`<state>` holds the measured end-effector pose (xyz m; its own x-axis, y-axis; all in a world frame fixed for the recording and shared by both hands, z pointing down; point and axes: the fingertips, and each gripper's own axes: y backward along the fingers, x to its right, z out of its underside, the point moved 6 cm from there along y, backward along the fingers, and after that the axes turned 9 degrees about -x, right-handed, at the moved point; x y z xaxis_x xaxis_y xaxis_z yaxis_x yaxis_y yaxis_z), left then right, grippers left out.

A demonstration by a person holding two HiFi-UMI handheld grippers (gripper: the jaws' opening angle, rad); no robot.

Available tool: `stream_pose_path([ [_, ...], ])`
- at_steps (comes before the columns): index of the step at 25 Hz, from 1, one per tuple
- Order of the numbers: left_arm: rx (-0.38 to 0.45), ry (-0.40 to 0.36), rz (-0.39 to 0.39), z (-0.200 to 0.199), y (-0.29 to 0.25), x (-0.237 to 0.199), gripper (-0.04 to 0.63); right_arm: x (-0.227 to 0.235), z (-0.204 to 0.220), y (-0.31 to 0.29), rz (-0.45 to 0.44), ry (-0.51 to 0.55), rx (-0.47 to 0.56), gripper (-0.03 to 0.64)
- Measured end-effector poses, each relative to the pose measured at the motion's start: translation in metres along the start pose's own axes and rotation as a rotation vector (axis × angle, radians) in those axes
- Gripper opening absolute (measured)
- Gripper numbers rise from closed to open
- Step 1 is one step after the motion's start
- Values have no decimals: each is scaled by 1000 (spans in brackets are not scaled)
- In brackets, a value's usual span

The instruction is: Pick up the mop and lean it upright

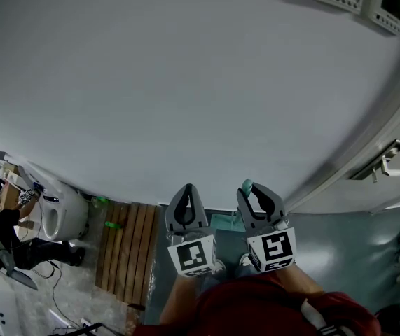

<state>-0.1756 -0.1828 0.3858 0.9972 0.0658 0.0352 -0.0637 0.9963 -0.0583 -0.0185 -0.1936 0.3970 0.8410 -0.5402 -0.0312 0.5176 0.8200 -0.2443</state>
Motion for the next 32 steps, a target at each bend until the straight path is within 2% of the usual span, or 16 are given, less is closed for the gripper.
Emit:
stream_pose_path([
  [6, 16, 23, 11, -11, -1, 4, 14, 5, -31, 8, -18, 16, 45, 104],
  [12, -2, -3, -2, -17, -3, 7, 12, 12, -23, 4, -8, -10, 27, 104],
  [18, -15, 5, -31, -16, -5, 1, 13, 18, -22, 2, 0, -40, 23, 104],
  [23, -5, 8, -21, -15, -8, 3, 14, 21, -19, 2, 6, -61, 24, 104],
  [32, -9, 17, -19, -12, -8, 2, 14, 17, -20, 2, 9, -33, 16, 104],
])
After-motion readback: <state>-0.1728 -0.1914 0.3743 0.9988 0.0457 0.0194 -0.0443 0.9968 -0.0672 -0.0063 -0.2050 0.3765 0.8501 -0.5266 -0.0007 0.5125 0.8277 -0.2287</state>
